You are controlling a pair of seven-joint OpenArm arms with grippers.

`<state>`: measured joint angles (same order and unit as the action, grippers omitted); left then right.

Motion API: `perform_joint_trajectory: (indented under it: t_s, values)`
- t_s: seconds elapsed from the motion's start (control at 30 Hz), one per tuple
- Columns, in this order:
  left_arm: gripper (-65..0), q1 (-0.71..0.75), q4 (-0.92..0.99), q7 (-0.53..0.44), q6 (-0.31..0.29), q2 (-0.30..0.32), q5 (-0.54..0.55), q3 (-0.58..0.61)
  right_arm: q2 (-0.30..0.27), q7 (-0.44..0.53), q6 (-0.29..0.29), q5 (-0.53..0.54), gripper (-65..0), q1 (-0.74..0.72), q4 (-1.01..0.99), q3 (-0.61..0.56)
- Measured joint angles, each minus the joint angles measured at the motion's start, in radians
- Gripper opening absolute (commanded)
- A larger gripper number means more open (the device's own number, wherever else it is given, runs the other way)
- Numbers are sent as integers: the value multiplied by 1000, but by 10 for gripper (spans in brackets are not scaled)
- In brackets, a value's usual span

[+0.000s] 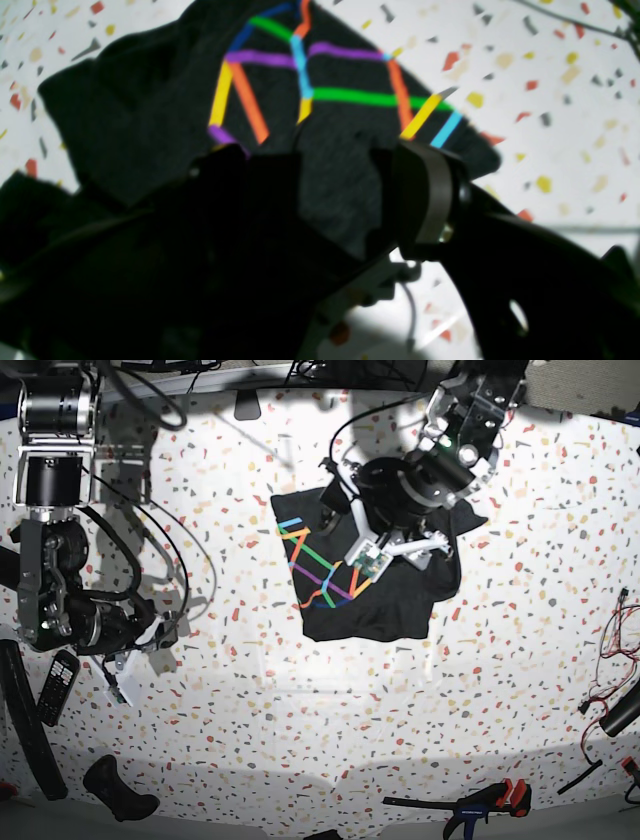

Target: Fold the T-shirt properly

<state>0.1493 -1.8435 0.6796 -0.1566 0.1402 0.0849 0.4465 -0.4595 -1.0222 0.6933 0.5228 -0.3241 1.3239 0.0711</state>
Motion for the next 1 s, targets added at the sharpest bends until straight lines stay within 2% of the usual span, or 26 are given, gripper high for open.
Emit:
perform_joint_trajectory:
  t_s: [0.07, 0.13, 0.37, 0.67, 0.83, 1.0]
  values:
    - [-257, 0, 0, 0, 1, -12, -7, 0, 0, 1, 0, 0, -492, 3, 0, 0]
    - [-318, 0, 0, 0, 0, -16, -7, 0, 0, 0, 0, 0, -492, 4, 0, 0]
    - [-650, 0, 0, 3, 8, -24, -9, 0, 0, 0, 0, 0, -492, 5, 0, 0]
    - [-650, 1, -5, 6, 8, -24, -11, 0, 0, 0, 0, 0, -492, 5, 0, 0]
    - [-650, 5, -141, 68, 9, -24, -18, 0, 0, 0, 0, 0, -492, 5, 0, 0]
    - [-650, 8, -269, 188, 8, -23, -110, 0, 0, 0, 0, 0, -492, 5, 0, 0]
